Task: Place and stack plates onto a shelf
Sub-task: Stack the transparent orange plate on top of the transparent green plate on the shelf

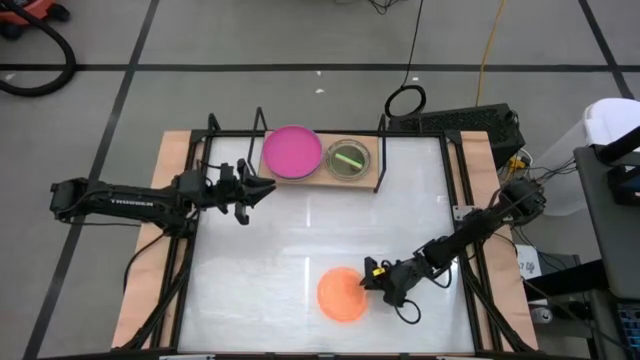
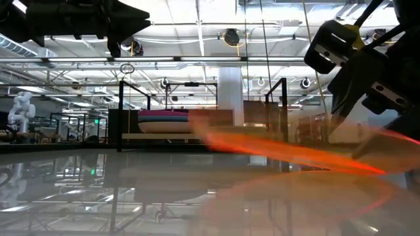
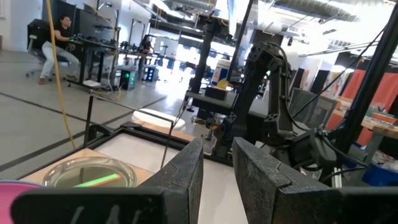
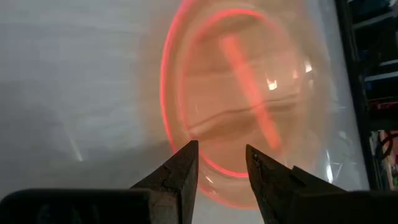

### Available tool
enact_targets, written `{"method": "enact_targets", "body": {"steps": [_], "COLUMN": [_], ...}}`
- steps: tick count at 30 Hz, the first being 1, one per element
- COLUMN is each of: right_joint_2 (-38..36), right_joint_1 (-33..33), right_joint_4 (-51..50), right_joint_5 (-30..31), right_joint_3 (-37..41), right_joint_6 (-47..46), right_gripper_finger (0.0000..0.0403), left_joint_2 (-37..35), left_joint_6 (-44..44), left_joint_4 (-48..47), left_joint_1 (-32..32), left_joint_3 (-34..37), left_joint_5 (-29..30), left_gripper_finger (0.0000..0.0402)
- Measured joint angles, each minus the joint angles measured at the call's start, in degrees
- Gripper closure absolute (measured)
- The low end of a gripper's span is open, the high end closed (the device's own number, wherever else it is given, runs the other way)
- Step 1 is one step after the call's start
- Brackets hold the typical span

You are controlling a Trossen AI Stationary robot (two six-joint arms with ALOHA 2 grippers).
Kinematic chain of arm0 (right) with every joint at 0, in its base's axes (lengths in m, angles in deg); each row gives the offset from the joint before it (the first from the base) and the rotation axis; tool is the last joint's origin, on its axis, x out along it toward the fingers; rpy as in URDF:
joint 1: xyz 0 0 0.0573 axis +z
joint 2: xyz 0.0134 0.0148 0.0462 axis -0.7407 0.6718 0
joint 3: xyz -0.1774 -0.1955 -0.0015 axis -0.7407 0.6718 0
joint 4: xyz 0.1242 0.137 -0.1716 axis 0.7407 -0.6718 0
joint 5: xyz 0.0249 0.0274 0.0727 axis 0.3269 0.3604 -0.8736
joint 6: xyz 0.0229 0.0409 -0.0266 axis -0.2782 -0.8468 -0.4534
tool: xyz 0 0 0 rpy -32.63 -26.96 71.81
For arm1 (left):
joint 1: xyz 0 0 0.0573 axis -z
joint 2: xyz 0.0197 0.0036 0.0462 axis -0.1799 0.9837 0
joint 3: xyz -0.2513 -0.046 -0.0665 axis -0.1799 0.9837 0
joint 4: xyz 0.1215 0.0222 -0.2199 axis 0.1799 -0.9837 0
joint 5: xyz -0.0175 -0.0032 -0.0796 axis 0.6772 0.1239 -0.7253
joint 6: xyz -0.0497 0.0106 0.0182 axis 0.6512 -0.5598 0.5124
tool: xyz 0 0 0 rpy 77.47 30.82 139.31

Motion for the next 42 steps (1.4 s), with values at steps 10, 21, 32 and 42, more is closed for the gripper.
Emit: {"method": "enact_targets", "body": {"steps": [10, 21, 32, 42], "right_joint_2": [-1.7, -11.4, -8.6, -0.7], "right_joint_1": [0.0, 0.0, 3.5, 3.5], "right_joint_4": [-0.7, -10.1, -18.0, -6.7], "right_joint_5": [0.7, 1.5, -0.3, 1.0], "right_joint_3": [0.0, -0.1, -0.1, -0.4], "right_joint_6": [-1.1, -3.8, -9.0, -1.3], "right_gripper_finger": [0.0284, 0.0284, 0.0284, 0.0284], "left_joint_2": [0.0, 0.0, 0.0, 0.0], "left_joint_6": [-0.3, -0.1, -0.3, -0.3], "left_joint_4": [-0.4, -1.2, -1.3, -1.7], "left_joint_1": [0.1, 0.1, 0.1, 0.0], "left_joint_3": [0.0, 0.0, 0.0, 0.0], "left_joint_5": [0.0, 0.0, 0.0, 0.0], "left_gripper_finger": [0.0309, 0.0309, 0.0309, 0.0309]}}
